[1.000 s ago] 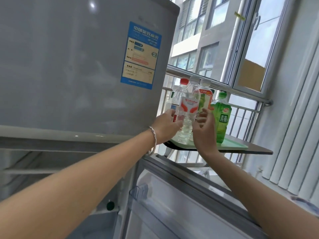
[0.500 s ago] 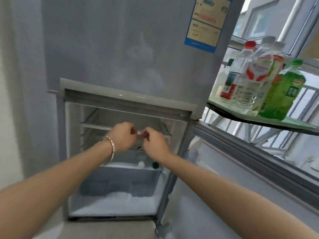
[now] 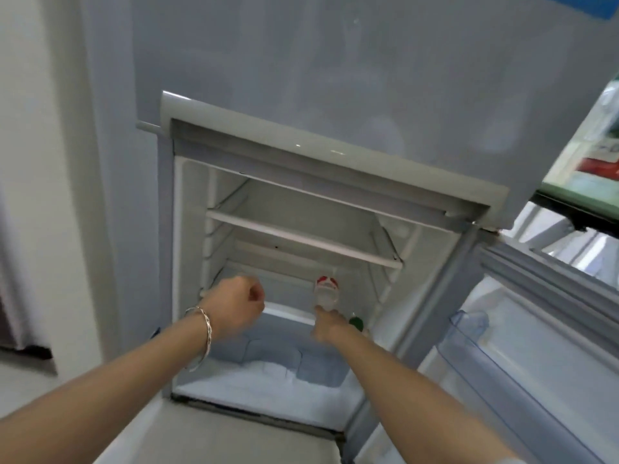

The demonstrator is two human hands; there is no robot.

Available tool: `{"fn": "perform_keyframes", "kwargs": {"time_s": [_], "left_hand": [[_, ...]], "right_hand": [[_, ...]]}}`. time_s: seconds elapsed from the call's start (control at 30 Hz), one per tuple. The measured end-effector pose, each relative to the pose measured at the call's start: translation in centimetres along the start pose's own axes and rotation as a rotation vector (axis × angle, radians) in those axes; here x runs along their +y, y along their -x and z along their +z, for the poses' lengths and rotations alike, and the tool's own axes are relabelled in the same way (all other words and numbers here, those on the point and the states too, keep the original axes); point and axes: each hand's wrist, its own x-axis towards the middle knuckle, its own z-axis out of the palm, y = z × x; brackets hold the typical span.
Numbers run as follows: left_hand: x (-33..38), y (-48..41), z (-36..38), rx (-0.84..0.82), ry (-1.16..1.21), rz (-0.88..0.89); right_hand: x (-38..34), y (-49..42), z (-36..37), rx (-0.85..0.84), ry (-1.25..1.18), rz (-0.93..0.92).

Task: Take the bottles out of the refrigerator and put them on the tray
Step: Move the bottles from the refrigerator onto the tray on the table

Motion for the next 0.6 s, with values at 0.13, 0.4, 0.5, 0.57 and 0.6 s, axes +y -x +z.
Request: {"fn": "perform_keyframes", "kwargs": {"time_s": [0.13, 0.4, 0.5, 0.57, 0.6], "left_hand": [[-2.1, -0.3, 0.9, -0.005, 0.002, -0.04], [0.9, -0.6, -0.1, -0.025, 0.047, -0.056], [4.3, -0.1, -0.6, -0.06, -0.018, 0.023], [7.2, 0.8, -1.3, -0.106, -0.041, 0.088], [8.7, 1.4, -1.7, -0.122, -0.059, 0.138]], "right_hand": [[0.5, -0.9, 2.4, 0.193, -0.026, -0.02], [-0.7, 5.3, -2.7, 0.606, -0.019, -0.129], [-0.6, 9.3, -6.5, 0.611, -0.045, -0.174], [-0.4, 13.0, -8.5, 0.581, -0.056, -0.199], [-0.2, 15.0, -9.5, 0.569, -0.068, -0.2]]}}
